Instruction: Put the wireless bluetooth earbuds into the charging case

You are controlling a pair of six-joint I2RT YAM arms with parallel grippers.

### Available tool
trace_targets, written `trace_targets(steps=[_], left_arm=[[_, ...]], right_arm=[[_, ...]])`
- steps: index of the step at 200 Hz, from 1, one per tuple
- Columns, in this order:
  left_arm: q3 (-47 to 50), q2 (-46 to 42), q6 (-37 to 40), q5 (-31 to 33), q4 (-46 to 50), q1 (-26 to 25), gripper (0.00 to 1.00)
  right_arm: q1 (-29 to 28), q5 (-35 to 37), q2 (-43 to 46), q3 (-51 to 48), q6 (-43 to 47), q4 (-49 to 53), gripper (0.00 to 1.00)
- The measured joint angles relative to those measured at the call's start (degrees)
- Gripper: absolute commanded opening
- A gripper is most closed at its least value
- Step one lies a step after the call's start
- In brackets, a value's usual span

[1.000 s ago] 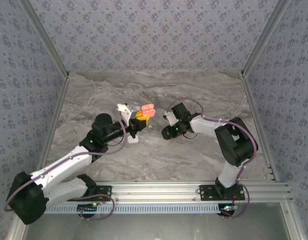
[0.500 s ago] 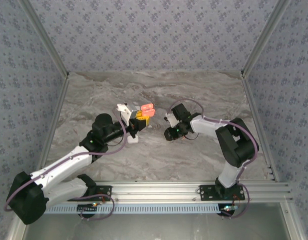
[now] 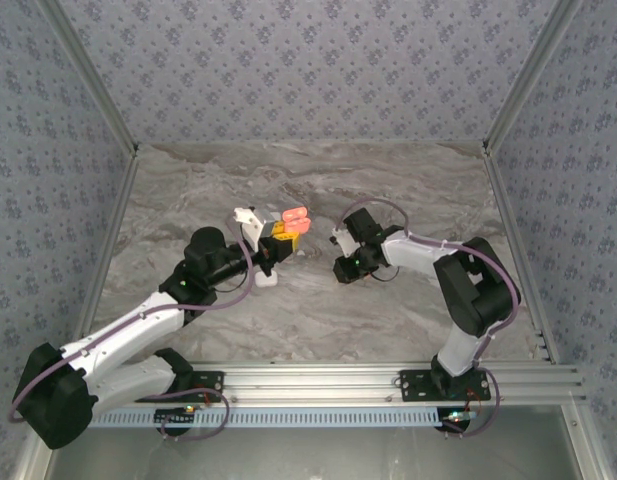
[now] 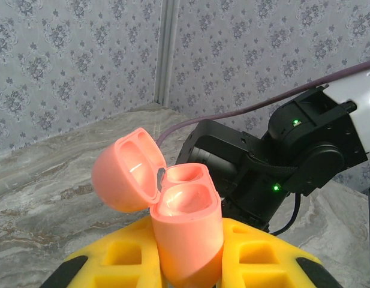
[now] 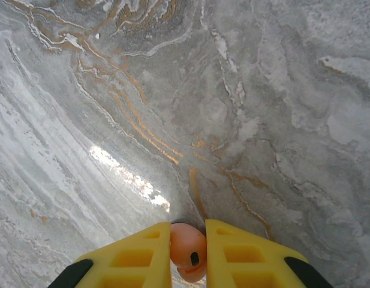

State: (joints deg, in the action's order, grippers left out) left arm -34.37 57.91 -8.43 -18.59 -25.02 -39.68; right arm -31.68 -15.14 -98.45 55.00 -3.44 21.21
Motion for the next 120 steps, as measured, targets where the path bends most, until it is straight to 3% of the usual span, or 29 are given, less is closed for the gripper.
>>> trace_targets(steps=[34, 120], left_arm=[[0.0, 0.0, 0.0, -0.1, 0.0, 0.0, 0.0], [-0.1, 3.3, -0.2, -4.9, 0.0, 0.0, 0.0]], right_arm=[[-0.1, 0.7, 4.5, -0.8, 0.0, 1.4, 0.18], [-0.6, 1.2, 28.6, 2.1, 0.1, 3.3, 0.17]])
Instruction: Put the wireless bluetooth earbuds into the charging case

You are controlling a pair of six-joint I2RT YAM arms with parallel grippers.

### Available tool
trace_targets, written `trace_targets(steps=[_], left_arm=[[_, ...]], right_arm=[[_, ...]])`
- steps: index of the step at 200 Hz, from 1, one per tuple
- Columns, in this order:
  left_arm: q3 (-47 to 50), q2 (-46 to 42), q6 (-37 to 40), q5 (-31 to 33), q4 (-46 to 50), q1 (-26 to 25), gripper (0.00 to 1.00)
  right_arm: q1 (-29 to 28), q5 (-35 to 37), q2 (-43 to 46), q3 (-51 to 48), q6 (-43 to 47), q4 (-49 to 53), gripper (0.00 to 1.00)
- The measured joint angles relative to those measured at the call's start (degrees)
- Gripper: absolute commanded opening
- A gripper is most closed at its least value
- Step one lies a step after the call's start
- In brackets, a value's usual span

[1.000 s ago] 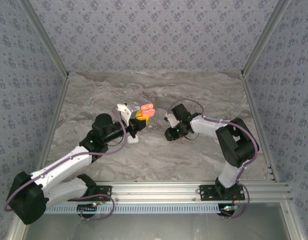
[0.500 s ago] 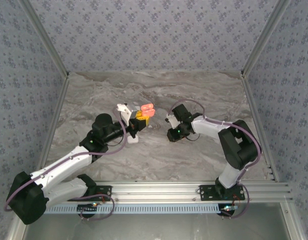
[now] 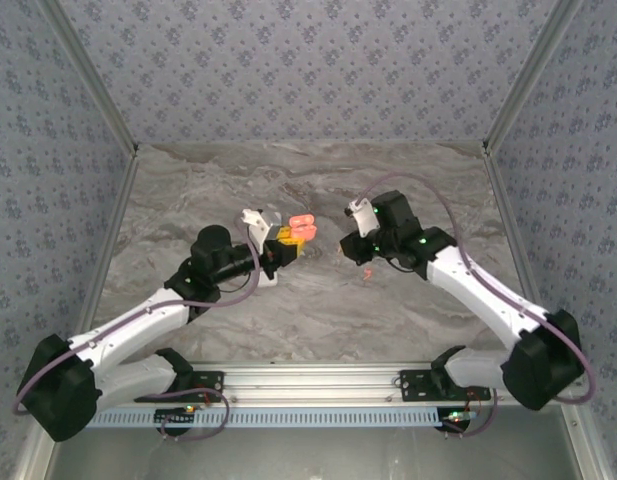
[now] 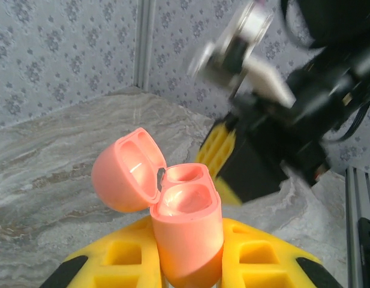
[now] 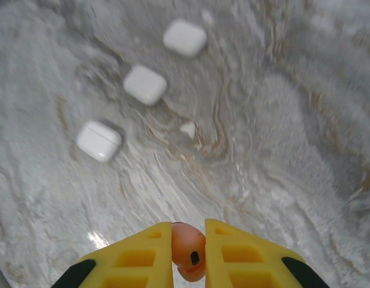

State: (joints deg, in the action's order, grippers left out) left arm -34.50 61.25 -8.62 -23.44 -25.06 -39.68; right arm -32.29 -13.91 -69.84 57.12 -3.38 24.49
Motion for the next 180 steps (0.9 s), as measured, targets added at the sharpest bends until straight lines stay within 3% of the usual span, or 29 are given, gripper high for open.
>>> trace_targets(steps=[58, 180], left_arm=[[-2.6, 3.9, 0.0, -3.5, 0.1, 0.0, 0.0], [-5.1, 6.1, 0.5, -7.2, 2.6, -1.4, 0.0]], right_arm=[[-5.1, 1.3, 6.2, 7.1, 3.2, 0.0, 0.16], [-10.6, 3.8, -0.8, 13.3, 7.5, -2.0, 0.15]])
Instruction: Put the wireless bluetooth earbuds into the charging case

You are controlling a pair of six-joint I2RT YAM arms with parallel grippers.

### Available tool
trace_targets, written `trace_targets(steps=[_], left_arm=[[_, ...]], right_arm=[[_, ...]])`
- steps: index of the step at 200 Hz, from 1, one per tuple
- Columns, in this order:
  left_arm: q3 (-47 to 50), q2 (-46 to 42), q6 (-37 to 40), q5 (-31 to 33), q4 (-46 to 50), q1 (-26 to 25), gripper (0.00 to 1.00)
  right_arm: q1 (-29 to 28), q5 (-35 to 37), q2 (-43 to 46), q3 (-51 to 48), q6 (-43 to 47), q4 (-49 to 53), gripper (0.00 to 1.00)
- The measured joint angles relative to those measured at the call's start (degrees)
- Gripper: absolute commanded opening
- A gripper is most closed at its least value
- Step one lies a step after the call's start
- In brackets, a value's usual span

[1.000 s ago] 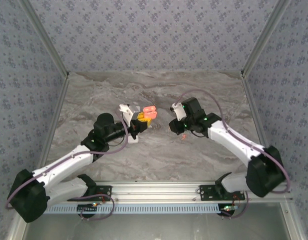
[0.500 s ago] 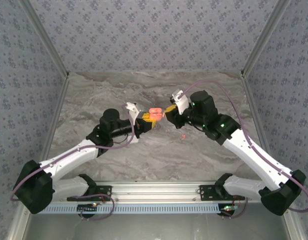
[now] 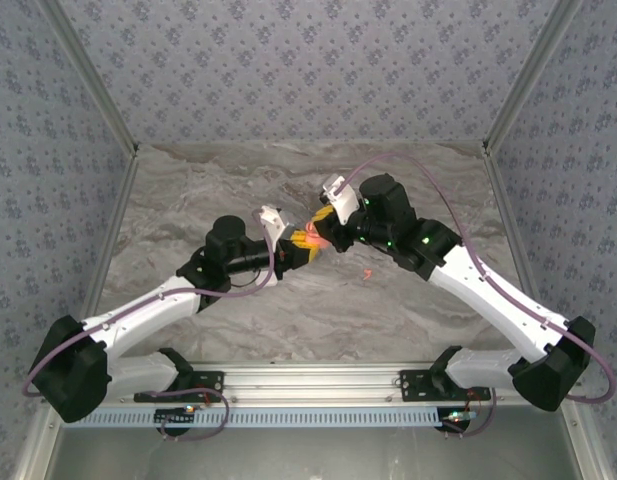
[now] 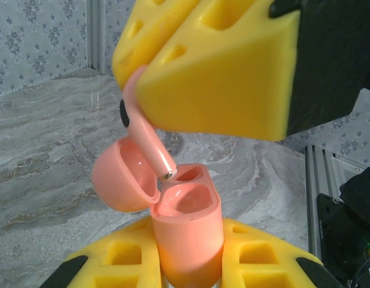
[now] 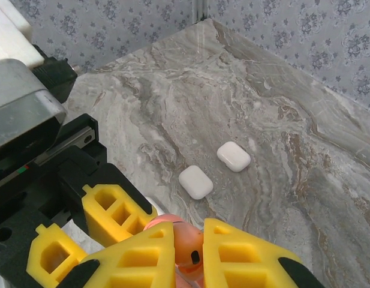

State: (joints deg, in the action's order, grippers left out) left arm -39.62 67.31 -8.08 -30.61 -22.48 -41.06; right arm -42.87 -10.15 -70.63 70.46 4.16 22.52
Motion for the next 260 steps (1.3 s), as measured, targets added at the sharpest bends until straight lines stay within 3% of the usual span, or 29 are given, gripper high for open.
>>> trace_targets(steps=[134, 195, 214, 241, 260], left_arm=[[0.0, 0.0, 0.1, 0.5, 0.0, 0.0, 0.0], [0.0, 0.0, 0.1, 0.9, 0.6, 0.0, 0.0], [0.0, -0.1, 0.1, 0.8, 0.7, 0.0, 0.0], [0.3, -0.5, 0.1, 0.6, 0.9, 0.0, 0.0], [0.8, -1.2, 0.1, 0.6, 0.7, 0.0, 0.0]], right_arm=[[-0.4, 0.9, -0.1, -1.3, 0.0, 1.1, 0.15], [-0.4, -2.9, 0.0, -2.8, -0.2, -0.1, 0.16], [-0.4, -3.4, -0.2, -2.8, -0.3, -0.1, 0.2], [-0.1, -4.4, -0.3, -2.8, -1.2, -0.4, 0.42], [0.6, -5.9, -0.2, -2.6, -2.2, -0.5, 0.51]])
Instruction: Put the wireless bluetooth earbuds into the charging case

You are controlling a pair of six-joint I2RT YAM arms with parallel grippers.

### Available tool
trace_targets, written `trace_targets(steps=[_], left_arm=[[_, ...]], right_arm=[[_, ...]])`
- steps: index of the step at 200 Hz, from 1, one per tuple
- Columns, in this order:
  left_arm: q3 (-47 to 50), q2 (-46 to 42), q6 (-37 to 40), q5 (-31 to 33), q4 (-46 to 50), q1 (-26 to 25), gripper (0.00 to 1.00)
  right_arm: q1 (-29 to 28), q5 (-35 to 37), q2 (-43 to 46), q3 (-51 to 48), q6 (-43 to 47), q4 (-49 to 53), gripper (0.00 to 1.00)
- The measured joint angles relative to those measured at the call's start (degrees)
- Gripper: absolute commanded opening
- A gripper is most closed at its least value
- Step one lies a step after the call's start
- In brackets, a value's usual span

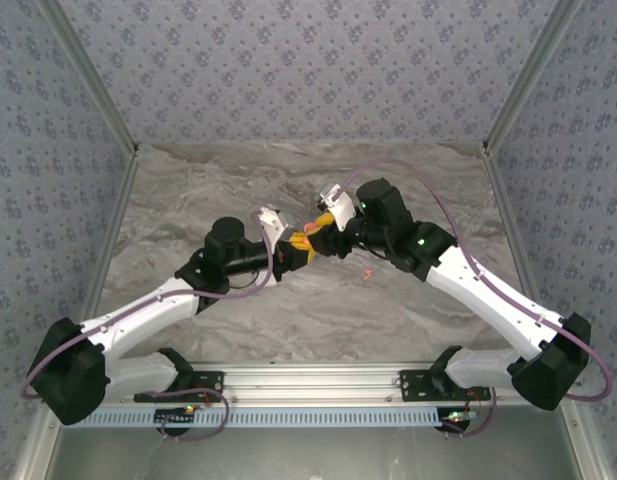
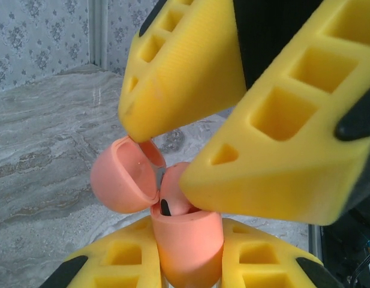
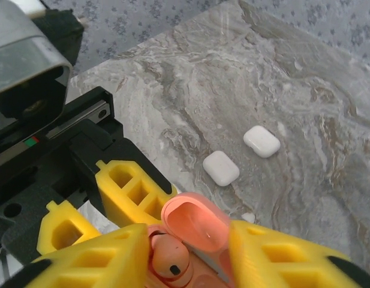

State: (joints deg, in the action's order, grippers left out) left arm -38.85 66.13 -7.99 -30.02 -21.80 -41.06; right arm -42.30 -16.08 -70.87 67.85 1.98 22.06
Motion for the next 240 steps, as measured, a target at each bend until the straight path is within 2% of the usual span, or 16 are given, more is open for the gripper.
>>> trace_targets(steps=[42, 71, 95, 123, 172, 240], left_arm=[[0.3, -1.8, 0.0, 0.0, -1.8, 0.0, 0.0], [2.0, -3.6, 0.0, 0.3, -3.8, 0.0, 0.0], [3.4, -5.0, 0.0, 1.3, -5.2, 0.0, 0.0], [3.5, -7.6, 0.0, 2.4, -5.8, 0.0, 0.0], [3.5, -10.7, 0.0, 3.2, -8.3, 0.0, 0.0], [3.6, -10.7, 0.0, 3.9, -8.3, -0.2, 0.0]], right_arm=[[4.8, -2.8, 4.0, 0.3, -4.2, 0.0, 0.76], [11.6, -2.8, 8.7, 0.0, -8.1, 0.1, 0.81], [17.5, -2.8, 11.1, -3.0, -11.1, 1.1, 0.81], [21.1, -1.5, 9.0, -6.9, -14.6, 5.2, 0.74], [21.6, 0.9, -1.2, -12.8, -18.4, 9.2, 0.59], [18.3, 6.6, -15.5, -16.7, -22.3, 6.5, 0.53]])
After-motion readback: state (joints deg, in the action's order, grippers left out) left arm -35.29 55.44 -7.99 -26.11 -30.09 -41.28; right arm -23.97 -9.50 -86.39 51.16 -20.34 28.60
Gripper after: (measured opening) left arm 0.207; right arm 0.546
